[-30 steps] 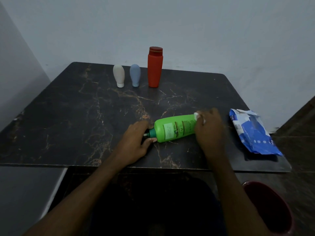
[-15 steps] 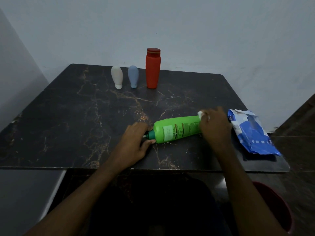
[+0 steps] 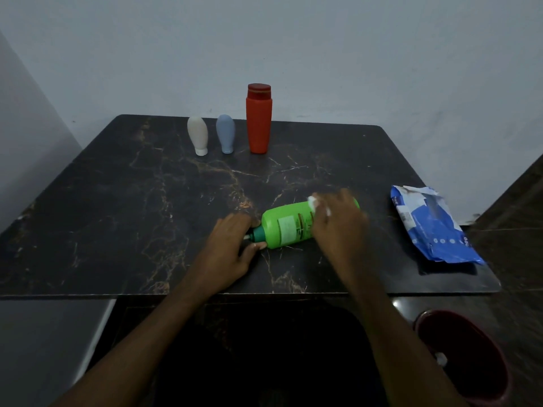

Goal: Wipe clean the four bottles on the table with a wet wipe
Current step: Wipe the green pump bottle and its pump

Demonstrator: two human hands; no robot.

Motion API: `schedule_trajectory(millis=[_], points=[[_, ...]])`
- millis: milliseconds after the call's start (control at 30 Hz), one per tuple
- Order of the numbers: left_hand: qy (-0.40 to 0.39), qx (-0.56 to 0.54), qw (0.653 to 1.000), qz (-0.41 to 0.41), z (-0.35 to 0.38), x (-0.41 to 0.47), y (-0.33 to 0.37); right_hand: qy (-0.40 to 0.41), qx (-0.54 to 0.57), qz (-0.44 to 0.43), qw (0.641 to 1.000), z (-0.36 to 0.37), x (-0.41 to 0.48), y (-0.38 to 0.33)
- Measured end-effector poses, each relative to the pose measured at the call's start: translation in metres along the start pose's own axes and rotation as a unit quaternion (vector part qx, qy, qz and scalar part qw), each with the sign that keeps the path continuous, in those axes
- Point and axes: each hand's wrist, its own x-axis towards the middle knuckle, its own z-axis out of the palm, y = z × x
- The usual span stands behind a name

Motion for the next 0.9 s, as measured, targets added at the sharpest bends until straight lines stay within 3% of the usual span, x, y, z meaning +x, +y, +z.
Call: schedule_trajectory(millis=[100,233,533,600,800,867,900], points=[[-0.002,-0.006,1.000,-0.004,0.002,0.001,-0.001,0.010,-0.009,0.052,0.999,-0.013,0.018,0.046],[0.002,-0.012,1.000,-0.003,0.001,0.000,-0.001,0.032,-0.003,0.062,0.998,-0.016,0.025,0.070],[0.003,-0.022,1.000,-0.009,-0.001,0.000,0.001,0.110,0.066,0.154,0.980,0.006,-0.012,0.056],[0.002,-0.023,1.000,-0.003,-0.001,0.000,0.000,0.098,0.068,0.129,0.984,0.009,-0.018,0.037],[0.005,-0.019,1.000,-0.003,-0.001,-0.001,-0.003,0.029,0.086,-0.098,0.991,0.032,-0.057,-0.030],[0.005,-0.020,1.000,-0.003,-0.001,-0.001,-0.003,0.037,0.092,-0.103,0.990,0.029,-0.056,-0.023],[0.003,-0.022,1.000,-0.004,-0.002,-0.001,-0.002,0.045,0.108,-0.066,0.991,0.024,-0.050,-0.015]])
